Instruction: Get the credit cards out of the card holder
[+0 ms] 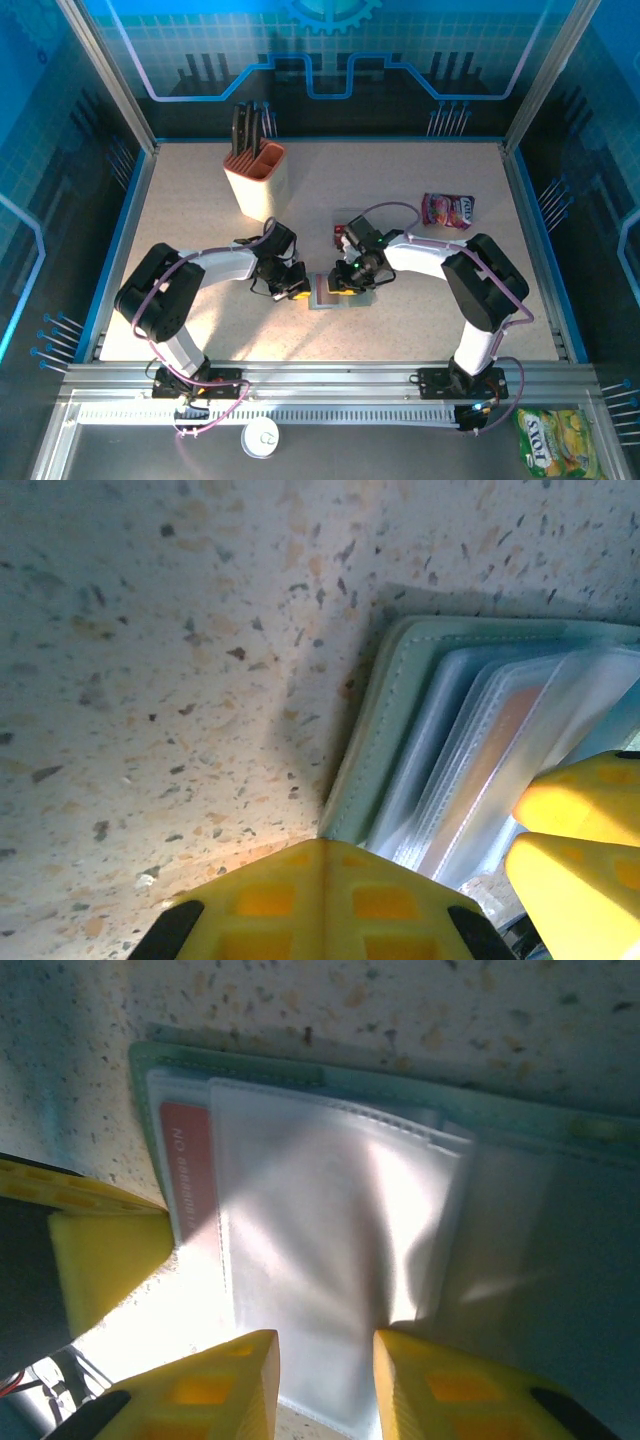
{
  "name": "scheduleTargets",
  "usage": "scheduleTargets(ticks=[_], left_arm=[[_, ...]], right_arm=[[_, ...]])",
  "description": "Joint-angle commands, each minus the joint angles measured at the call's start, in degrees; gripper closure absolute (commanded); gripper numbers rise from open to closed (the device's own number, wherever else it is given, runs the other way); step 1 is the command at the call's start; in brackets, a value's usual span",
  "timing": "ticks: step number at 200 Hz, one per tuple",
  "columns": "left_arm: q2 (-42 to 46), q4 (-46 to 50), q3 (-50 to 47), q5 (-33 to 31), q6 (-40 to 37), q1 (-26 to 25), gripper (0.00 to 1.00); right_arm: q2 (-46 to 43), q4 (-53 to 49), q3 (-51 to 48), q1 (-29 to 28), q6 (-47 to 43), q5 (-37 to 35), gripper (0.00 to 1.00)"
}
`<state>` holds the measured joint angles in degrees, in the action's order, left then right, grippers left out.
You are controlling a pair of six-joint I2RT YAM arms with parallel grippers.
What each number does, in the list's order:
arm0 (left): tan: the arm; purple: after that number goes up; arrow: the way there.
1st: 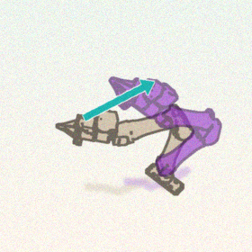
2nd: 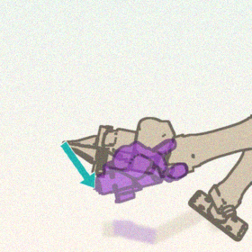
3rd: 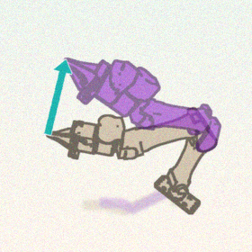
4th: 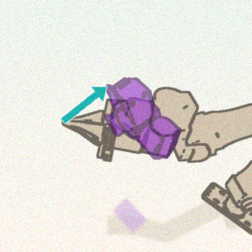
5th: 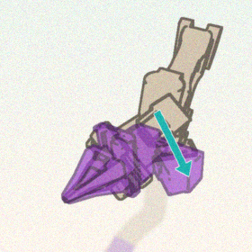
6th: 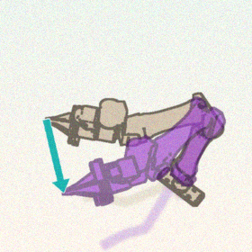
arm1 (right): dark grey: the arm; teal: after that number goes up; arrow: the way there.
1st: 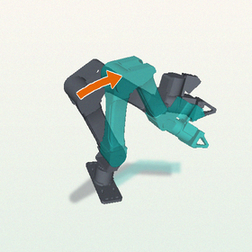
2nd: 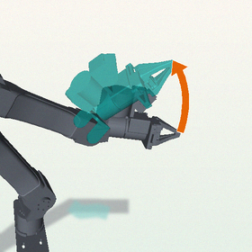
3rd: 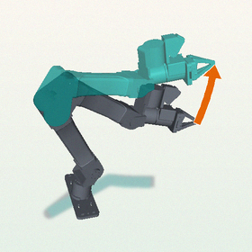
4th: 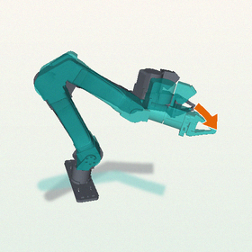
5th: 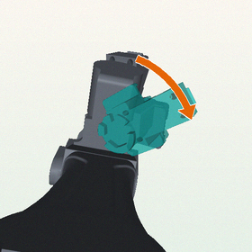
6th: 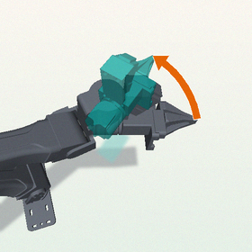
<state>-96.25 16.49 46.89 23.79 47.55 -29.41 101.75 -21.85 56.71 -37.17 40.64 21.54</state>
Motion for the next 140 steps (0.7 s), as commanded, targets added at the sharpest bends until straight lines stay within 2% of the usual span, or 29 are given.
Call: scheduleTargets(ticks=[1, 73, 140], left_arm=[[2.3, 1.3, 1.3, -0.9, 0.1, 0.3, 0.95], [3.1, -4.9, 1.9, 5.0, 3.5, -0.6, 0.79], [-1.1, -7.6, 2.8, 6.8, 5.0, -2.3, 0.78]], right_arm=[[-1.5, -0.2, -1.2, 1.0, -1.0, 1.1, 0.68], [-1.8, 2.3, -3.4, 2.3, -0.6, 2.8, 0.7], [-2.4, 4.4, -5.2, 2.9, 0.2, 3.8, 0.71]])
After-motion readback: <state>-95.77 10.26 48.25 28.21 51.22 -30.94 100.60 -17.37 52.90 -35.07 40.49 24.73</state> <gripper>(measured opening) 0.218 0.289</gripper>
